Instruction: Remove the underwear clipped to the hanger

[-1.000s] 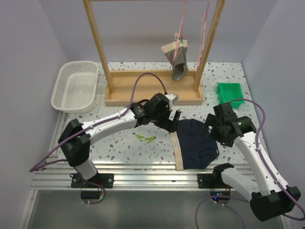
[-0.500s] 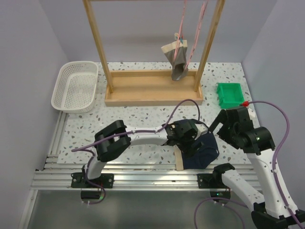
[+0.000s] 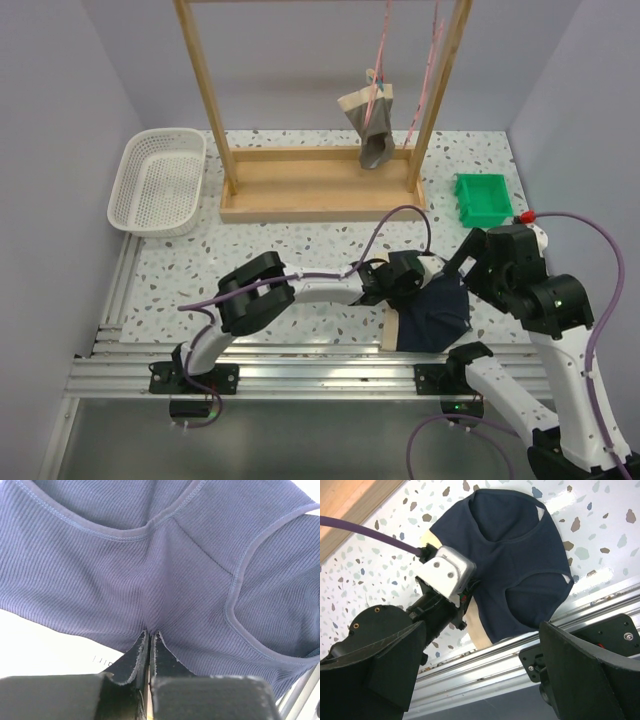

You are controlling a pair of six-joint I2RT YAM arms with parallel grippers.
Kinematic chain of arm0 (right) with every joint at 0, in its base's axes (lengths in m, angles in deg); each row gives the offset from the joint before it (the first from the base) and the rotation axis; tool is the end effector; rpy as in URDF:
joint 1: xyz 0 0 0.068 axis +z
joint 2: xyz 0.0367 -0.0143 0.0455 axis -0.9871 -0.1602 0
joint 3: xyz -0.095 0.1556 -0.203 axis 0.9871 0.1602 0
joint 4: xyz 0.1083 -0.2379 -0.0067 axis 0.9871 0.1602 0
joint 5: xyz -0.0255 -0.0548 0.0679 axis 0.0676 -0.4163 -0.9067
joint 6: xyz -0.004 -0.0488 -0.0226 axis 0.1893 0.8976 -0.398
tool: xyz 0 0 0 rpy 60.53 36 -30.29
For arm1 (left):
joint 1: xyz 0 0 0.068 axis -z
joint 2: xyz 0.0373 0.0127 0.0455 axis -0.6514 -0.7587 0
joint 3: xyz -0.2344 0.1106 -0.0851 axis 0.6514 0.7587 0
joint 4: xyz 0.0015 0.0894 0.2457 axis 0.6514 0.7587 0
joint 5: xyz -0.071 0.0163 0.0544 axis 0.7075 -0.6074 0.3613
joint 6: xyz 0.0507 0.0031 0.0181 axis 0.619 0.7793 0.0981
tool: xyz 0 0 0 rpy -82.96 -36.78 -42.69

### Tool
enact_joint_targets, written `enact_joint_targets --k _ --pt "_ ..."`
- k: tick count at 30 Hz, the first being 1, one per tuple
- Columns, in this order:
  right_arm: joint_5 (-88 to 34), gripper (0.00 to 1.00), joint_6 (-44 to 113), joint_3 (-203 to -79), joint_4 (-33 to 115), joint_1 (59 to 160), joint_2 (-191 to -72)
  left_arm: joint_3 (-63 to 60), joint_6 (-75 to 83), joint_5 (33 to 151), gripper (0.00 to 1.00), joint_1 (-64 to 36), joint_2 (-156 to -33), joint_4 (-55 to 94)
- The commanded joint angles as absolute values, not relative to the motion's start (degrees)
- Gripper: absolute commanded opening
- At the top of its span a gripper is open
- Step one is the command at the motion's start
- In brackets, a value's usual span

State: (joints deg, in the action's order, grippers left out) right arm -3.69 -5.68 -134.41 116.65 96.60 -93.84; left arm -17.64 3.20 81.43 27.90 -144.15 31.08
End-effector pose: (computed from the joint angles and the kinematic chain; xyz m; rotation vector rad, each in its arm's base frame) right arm 0.0917 0.0159 0.3701 0.7657 2.3011 0.1624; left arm 0.1770 -0.4458 0.1492 1.1412 2.1904 -0.6002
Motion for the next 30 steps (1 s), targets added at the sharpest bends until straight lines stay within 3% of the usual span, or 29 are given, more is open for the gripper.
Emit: enact_joint_targets --k 1,7,14,18,25,30 --pt "-1.91 0.98 -5.53 -136.45 117.22 96.87 -93.92 -12.13 2.25 79.22 0.00 27.99 -144.15 33.56" --pt "-0.77 0.98 -4.65 -138.73 117.31 96.78 -94.98 -7.12 -0.03 80.35 0.00 27.91 -133.09 31.54" --pt "0.38 0.98 -3.68 -140.76 117.83 96.87 -95.86 -7.64 -5.38 79.30 0.00 25.54 -111.58 30.92" --pt "-0.50 0.98 -3.24 -140.06 117.39 96.87 -95.77 -6.76 -8.99 75.19 0.00 20.36 -102.15 37.21" --pt "-2.61 0.98 -2.63 -138.56 115.81 96.87 -96.21 -3.42 -13.74 55.68 0.00 4.66 -89.76 56.22" --pt "-4.10 0.97 -1.84 -137.68 114.67 96.87 -97.44 -0.44 -12.27 53.81 0.00 -8.90 -81.49 60.29"
